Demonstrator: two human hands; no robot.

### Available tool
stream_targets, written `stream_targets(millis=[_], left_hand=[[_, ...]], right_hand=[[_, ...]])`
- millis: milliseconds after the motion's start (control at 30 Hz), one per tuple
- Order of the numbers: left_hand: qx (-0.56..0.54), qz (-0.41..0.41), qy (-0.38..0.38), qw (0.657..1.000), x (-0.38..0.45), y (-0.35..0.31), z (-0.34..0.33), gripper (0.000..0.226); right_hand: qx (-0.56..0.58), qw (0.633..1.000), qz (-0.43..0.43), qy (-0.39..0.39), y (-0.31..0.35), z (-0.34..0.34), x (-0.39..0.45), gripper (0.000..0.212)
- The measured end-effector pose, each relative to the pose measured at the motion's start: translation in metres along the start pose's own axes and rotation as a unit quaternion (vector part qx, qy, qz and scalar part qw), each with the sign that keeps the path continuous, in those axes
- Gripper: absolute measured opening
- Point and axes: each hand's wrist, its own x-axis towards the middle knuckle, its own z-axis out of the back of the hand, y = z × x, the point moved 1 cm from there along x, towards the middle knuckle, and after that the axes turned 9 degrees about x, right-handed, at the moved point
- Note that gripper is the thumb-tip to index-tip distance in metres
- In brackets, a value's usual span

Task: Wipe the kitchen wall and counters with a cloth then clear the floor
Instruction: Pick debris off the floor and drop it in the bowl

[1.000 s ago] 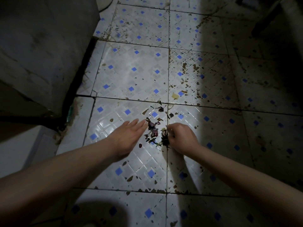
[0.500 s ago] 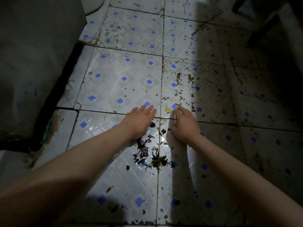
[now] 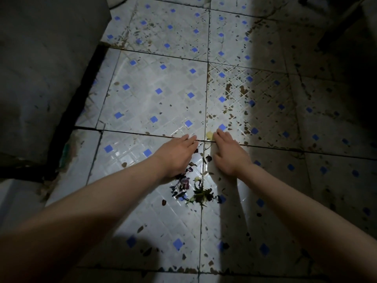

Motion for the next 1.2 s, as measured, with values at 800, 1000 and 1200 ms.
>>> stream_targets(millis=[800,1000,1200], left_hand=[[-0.044,-0.022,0.024,0.998,-0.058,-0.020,-0.019,0.056],[-0.073,-0.034,0.001,0.997,-0.072,-0.036,-0.020,0.058],[-0.039,-0.001,0.010,0.999,-0.074,-0.017,-0.022,0.058]], right_hand=[[-0.015,0.996,0.068,0.052,0.024,-0.017,-0.040,0.064],[0.017,0.993,0.094,0.069,0.020,-0.037,-0.082,0.069],[0.016,0.997,0.070,0.027,0.017,-0.033,-0.082,0.073]])
